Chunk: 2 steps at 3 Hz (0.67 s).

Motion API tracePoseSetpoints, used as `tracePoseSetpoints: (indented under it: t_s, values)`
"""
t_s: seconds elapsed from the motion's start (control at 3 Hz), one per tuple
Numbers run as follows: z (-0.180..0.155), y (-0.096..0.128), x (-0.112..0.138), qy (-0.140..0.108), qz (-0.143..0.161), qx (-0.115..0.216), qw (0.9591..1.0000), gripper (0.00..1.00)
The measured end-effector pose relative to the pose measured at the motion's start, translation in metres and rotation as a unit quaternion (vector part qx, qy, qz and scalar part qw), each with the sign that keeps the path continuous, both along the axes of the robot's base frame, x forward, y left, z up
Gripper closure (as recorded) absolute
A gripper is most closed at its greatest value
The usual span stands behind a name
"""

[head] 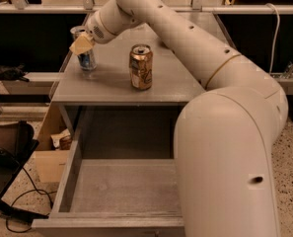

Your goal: Place redbull can into top drawer

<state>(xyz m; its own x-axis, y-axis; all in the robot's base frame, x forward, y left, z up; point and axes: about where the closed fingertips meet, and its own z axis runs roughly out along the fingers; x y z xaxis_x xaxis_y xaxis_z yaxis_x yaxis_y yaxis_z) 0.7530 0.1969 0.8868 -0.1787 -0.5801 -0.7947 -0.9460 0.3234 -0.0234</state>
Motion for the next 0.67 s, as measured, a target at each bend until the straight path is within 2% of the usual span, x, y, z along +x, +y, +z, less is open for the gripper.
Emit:
tracePoseSetpoints:
  t_s: [0.33,0.67]
  values:
    - [0.048,-0.012,-0.007,-0.027,0.004,-0.019,0.9995,1.00]
    - [0.098,-0.033,-0.038,-0.058,-0.003,-0.019,0.9981,1.00]
